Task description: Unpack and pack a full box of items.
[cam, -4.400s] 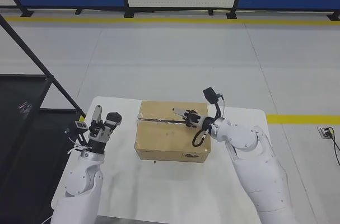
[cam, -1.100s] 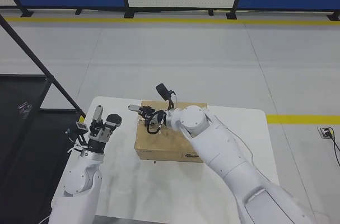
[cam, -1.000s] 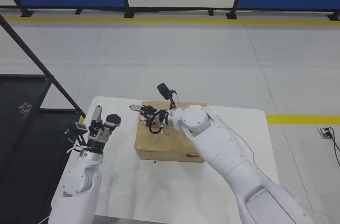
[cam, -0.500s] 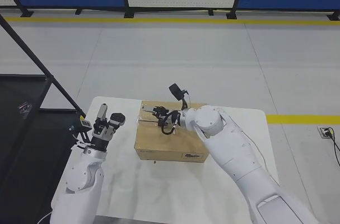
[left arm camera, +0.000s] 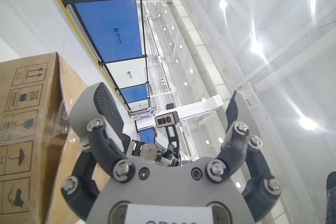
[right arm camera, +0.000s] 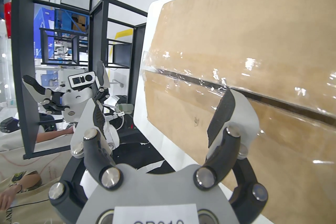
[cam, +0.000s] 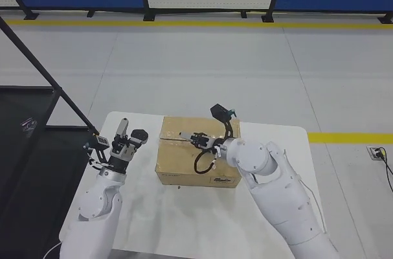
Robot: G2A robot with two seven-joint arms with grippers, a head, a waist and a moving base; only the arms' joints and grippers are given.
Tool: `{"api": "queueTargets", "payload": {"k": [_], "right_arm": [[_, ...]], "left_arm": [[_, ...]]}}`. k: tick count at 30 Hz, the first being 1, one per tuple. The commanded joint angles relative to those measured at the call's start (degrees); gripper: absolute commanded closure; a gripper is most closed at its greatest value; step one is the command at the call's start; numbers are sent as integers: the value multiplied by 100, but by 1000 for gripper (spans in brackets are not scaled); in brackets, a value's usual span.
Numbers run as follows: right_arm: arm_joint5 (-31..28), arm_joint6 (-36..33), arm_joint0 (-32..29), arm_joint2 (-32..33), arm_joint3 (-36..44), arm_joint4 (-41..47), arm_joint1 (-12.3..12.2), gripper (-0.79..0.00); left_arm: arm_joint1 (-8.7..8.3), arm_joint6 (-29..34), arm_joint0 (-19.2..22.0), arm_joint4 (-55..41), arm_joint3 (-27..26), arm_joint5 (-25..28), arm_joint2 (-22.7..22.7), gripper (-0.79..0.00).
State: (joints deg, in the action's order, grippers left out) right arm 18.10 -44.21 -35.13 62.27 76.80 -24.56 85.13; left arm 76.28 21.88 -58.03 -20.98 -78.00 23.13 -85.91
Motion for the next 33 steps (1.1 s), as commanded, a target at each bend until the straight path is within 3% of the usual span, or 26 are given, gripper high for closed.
{"api": "queueTargets", "payload": {"k": [1,13,33], "right_arm": [[111,63,-65,32,64,-69,-14,-785],[455,210,142,50,-280,-185,-7,-785],[1346,-45,-259,397,634,-1101,-205,-785]], "left_arm": [[-2,-2,8,0,6,-1,7,-785],[-15,-7,50,-38,61,31,7,-785],[-26,73,194,-104,203,47,82,-785]]}}
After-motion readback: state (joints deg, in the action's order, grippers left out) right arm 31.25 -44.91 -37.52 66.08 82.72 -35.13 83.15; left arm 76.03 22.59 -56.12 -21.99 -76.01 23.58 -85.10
